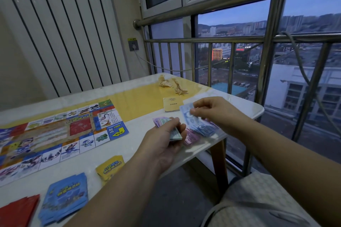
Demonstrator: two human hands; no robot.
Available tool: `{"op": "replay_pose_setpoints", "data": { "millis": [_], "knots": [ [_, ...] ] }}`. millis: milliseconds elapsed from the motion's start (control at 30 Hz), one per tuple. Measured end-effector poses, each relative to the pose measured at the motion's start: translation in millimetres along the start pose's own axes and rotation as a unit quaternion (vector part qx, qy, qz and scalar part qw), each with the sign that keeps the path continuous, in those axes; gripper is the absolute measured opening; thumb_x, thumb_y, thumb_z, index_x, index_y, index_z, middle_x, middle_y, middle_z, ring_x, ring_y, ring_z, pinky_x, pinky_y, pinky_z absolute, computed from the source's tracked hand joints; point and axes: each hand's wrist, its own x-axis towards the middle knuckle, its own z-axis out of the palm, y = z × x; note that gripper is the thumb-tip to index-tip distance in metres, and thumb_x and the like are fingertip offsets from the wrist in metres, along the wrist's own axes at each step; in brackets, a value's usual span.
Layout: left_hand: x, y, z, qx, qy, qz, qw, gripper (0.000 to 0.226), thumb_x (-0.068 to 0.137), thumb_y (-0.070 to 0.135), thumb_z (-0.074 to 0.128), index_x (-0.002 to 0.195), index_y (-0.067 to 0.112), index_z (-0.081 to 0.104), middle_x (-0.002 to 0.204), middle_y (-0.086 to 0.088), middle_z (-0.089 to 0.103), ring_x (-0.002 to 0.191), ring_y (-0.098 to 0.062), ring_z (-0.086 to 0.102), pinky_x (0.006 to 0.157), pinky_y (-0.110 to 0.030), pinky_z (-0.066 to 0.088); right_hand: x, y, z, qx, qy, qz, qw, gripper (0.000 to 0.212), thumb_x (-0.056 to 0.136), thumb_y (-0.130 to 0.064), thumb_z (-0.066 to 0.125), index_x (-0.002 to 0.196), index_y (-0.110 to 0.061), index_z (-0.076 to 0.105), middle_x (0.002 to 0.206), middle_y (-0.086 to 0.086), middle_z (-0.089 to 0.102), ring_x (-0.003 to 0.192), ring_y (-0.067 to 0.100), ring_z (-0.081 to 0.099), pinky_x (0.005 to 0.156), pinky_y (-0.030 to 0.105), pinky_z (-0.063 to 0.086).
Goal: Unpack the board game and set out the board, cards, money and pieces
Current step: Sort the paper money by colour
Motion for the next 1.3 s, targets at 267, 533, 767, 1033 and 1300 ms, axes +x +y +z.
{"op": "replay_pose_setpoints", "data": {
  "millis": [267,533,767,1033,1300],
  "knots": [
    [-2.6,10.0,-12.1,-0.008,-0.035,-0.025,0.999,0.021,0.094,-0.009,0.033,0.104,-0.012,0.051,0.101,-0.023,0.064,0.095,-0.028,0.062,0.074,-0.036,0.05,18.6,25.9,-9.0,-0.283,-0.041,0.059,0.956,0.035,0.093,-0.025,0.058,0.126,-0.014,0.058,0.112,0.005,0.065,0.083,0.009,0.057,0.064,0.015,0.043],
    [1.7,4.1,-20.2,0.086,-0.01,0.04,0.995,0.012,0.087,-0.009,0.054,0.091,0.002,0.058,0.084,-0.016,0.069,0.072,-0.025,0.067,0.053,-0.028,0.057,7.2,7.1,8.4,-0.209,0.054,-0.069,0.974,0.036,0.089,-0.044,0.058,0.112,-0.019,0.066,0.102,-0.003,0.068,0.083,0.006,0.057,0.072,0.019,0.045],
    [-8.4,10.2,-25.6,0.066,-0.027,0.052,0.996,0.016,0.088,-0.01,0.049,0.093,0.0,0.06,0.083,-0.017,0.067,0.076,-0.024,0.064,0.065,-0.031,0.053,-10.8,-22.5,43.4,-0.031,-0.07,-0.031,0.997,0.017,0.081,-0.033,0.071,0.076,-0.02,0.063,0.069,-0.004,0.062,0.06,0.003,0.054,0.057,0.018,0.043],
    [-12.0,23.3,-47.9,0.079,-0.026,0.082,0.993,0.016,0.089,-0.011,0.049,0.094,-0.001,0.061,0.071,-0.012,0.07,0.057,-0.017,0.068,0.049,-0.021,0.055,-9.1,-29.2,60.8,0.001,-0.08,-0.011,0.997,0.022,0.082,-0.034,0.07,0.079,-0.012,0.068,0.065,-0.003,0.06,0.059,0.006,0.051,0.061,0.024,0.041],
    [-10.7,25.3,-50.4,0.049,-0.011,0.074,0.996,0.01,0.091,-0.005,0.049,0.088,-0.001,0.057,0.052,-0.007,0.065,0.044,-0.011,0.063,0.045,-0.021,0.054,-8.3,-29.1,68.7,0.044,-0.04,0.009,0.998,0.018,0.085,-0.025,0.069,0.086,-0.007,0.069,0.077,0.006,0.068,0.066,0.016,0.055,0.059,0.026,0.042]
  ]
}}
